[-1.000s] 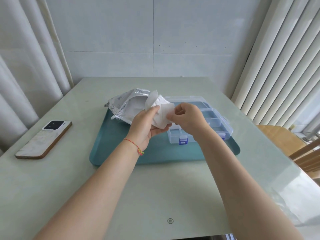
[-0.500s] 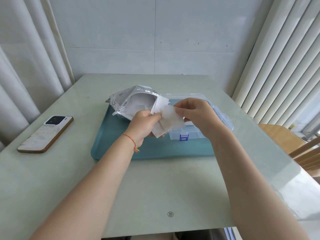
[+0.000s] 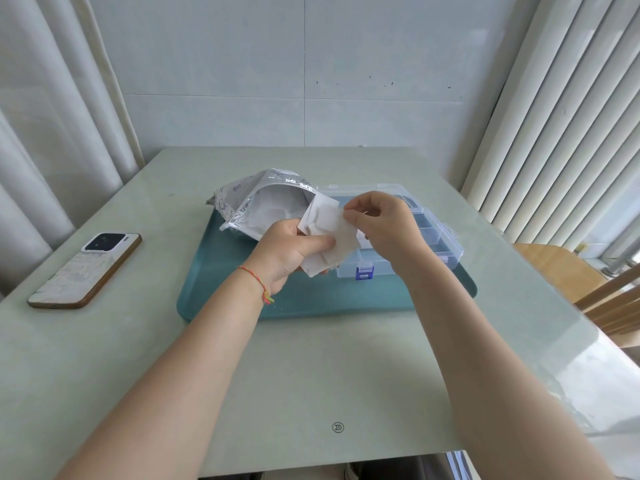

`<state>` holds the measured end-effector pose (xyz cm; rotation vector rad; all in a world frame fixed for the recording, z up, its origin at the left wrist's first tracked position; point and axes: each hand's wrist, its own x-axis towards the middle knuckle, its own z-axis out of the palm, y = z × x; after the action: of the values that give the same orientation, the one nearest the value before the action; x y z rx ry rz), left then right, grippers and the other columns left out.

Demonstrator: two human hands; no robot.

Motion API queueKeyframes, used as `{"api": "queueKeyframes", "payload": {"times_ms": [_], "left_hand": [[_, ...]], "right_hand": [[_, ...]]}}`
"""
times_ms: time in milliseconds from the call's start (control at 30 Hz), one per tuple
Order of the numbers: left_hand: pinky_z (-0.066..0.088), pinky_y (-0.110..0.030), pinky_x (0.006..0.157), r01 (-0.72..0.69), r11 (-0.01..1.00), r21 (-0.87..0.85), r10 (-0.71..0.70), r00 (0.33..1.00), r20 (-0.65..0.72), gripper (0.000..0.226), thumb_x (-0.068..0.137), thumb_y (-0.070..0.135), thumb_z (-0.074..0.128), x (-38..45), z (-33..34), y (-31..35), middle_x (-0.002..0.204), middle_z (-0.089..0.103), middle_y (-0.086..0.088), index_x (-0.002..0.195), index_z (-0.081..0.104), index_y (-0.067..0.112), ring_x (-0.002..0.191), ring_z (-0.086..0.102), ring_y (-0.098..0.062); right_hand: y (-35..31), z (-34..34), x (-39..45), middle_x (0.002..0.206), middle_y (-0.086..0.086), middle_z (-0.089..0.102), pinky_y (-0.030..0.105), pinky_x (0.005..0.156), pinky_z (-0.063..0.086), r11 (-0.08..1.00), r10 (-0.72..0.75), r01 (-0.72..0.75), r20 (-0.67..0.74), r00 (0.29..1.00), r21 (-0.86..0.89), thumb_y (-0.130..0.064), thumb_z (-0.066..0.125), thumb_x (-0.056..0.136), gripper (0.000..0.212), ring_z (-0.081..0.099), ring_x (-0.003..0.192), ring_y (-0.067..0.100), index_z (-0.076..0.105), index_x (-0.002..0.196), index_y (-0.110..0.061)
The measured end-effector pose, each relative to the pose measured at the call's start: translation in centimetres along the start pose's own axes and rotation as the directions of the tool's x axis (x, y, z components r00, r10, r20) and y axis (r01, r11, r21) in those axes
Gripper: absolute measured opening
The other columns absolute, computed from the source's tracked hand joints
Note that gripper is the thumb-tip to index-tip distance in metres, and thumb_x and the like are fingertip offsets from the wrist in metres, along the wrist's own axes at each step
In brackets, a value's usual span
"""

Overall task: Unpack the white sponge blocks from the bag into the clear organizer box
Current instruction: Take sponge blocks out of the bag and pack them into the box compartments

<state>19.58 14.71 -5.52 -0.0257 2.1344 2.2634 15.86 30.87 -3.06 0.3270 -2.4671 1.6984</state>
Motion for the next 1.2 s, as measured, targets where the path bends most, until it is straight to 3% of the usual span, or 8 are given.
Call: {"api": "queueKeyframes", "payload": {"times_ms": [100,233,300,467,667,767,933,1200], "left_hand": [[0.052,-0.026,0.049,-0.008,0.999,-0.042,0.004,0.997,-0.078,0.007,0.086,-0.002,0.068,0.2,-0.2,0.0,0.081,0.071,-0.015,0.091,0.069,0.003,0.065,0.067,-0.031],[0.051,-0.026,0.053,-0.018,0.997,-0.077,0.007,0.991,-0.134,0.007,0.088,0.002,0.067,0.3,-0.4,0.0,0.088,0.07,-0.02,0.094,0.068,0.004,0.077,0.066,-0.037],[0.052,-0.03,0.059,-0.017,0.995,-0.096,0.005,0.992,-0.126,0.008,0.089,0.002,0.065,0.3,-0.2,0.1,0.09,0.07,-0.019,0.095,0.068,0.006,0.08,0.067,-0.037],[0.052,-0.025,0.051,-0.009,0.991,-0.133,-0.005,0.995,-0.099,0.011,0.09,0.002,0.064,0.1,0.0,0.2,0.09,0.07,-0.016,0.1,0.067,0.006,0.076,0.068,-0.032],[0.051,-0.024,0.049,-0.007,0.994,-0.111,-0.005,0.994,-0.112,0.011,0.09,0.002,0.064,0.1,0.0,0.2,0.087,0.07,-0.016,0.101,0.067,0.005,0.068,0.07,-0.029],[0.05,-0.024,0.048,-0.004,0.993,-0.114,-0.008,0.994,-0.106,0.01,0.09,0.001,0.063,0.1,0.0,0.2,0.083,0.07,-0.014,0.099,0.067,0.005,0.064,0.07,-0.027],[0.049,-0.023,0.049,0.007,0.993,-0.116,-0.019,0.994,-0.103,0.011,0.09,0.001,0.062,0.1,0.0,0.1,0.085,0.07,-0.018,0.1,0.067,0.004,0.071,0.069,-0.034],[0.053,-0.031,0.055,0.042,0.987,-0.154,-0.059,0.992,-0.11,0.024,0.091,0.008,0.056,0.2,0.1,0.5,0.092,0.068,-0.02,0.11,0.066,-0.005,0.08,0.067,-0.035]], "right_hand": [[-0.2,-0.6,0.2,0.074,-0.002,0.064,0.019,0.057,0.042,0.991,0.042,-0.03,-0.089,0.995,0.129,-0.005,0.064,0.087,0.014,0.054,0.061,0.008,0.064,0.08,-0.017],[-0.5,-0.7,0.0,0.075,0.004,0.063,0.021,0.052,0.041,0.926,0.138,-0.131,0.003,0.99,0.354,-0.003,0.065,0.086,0.01,0.056,0.062,0.015,0.06,0.086,-0.011],[-0.6,-0.1,-0.2,0.071,0.004,0.062,0.022,0.051,0.041,0.943,0.141,-0.136,0.005,0.99,0.305,0.0,0.065,0.084,0.013,0.056,0.058,0.014,0.058,0.083,-0.011],[-0.6,0.6,-0.5,0.071,0.005,0.065,0.025,0.052,0.047,0.979,0.106,-0.101,-0.021,0.994,0.175,0.004,0.06,0.082,0.015,0.058,0.051,0.015,0.058,0.081,-0.01],[-0.3,0.3,-0.4,0.075,0.001,0.07,0.022,0.051,0.046,0.991,0.023,-0.024,-0.01,1.0,-0.132,-0.01,0.069,0.082,0.013,0.06,0.054,0.008,0.062,0.075,-0.019],[-0.3,0.2,-0.3,0.076,0.0,0.07,0.021,0.056,0.047,0.993,0.009,-0.011,-0.017,1.0,-0.12,-0.012,0.073,0.082,0.014,0.058,0.06,0.01,0.064,0.074,-0.021],[-0.7,0.1,-0.4,0.072,-0.004,0.067,0.011,0.054,0.042,1.0,-0.01,0.01,-0.023,1.0,-0.003,-0.009,0.076,0.08,0.015,0.053,0.052,-0.003,0.066,0.074,-0.018],[-0.2,0.5,-0.3,0.075,-0.005,0.068,0.017,0.06,0.043,0.99,-0.03,0.032,0.017,0.999,-0.137,-0.013,0.075,0.081,0.017,0.059,0.067,0.01,0.064,0.073,-0.023]]}}
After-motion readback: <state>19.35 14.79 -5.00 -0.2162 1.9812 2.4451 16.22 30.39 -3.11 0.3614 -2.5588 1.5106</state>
